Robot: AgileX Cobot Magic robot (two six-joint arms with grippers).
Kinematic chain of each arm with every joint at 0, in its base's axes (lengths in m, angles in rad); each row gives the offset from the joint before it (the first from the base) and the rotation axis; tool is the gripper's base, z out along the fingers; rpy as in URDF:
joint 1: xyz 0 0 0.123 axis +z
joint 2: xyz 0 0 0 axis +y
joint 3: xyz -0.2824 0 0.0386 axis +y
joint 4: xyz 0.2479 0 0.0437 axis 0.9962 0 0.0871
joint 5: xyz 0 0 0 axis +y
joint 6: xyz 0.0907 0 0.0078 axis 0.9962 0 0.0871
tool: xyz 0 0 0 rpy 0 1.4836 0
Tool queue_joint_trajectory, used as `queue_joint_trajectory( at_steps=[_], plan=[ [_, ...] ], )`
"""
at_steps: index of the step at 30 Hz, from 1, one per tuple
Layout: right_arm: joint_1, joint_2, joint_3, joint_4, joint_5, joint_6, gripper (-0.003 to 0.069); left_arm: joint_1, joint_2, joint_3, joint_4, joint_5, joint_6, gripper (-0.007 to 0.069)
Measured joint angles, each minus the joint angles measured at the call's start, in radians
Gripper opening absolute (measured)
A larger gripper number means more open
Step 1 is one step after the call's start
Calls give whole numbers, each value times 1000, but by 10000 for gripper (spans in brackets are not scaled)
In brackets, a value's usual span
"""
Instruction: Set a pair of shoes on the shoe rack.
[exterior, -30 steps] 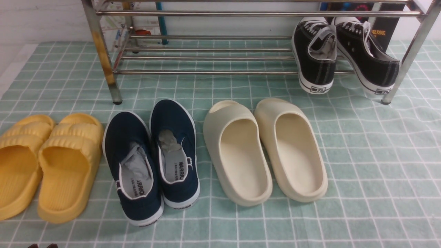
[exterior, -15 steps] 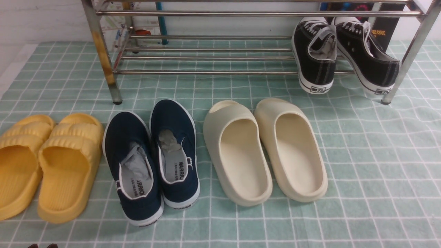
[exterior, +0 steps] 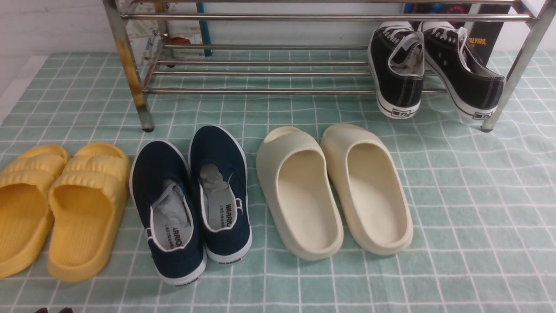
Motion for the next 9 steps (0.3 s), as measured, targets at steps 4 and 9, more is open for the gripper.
queue_joint_trajectory(
  at_steps=[4,9],
  plan=[
    [0,0,0,0,0,0,75,0,0,0,0,0,0,238],
    [0,0,0,0,0,0,78,0,0,0,0,0,0,238]
  ],
)
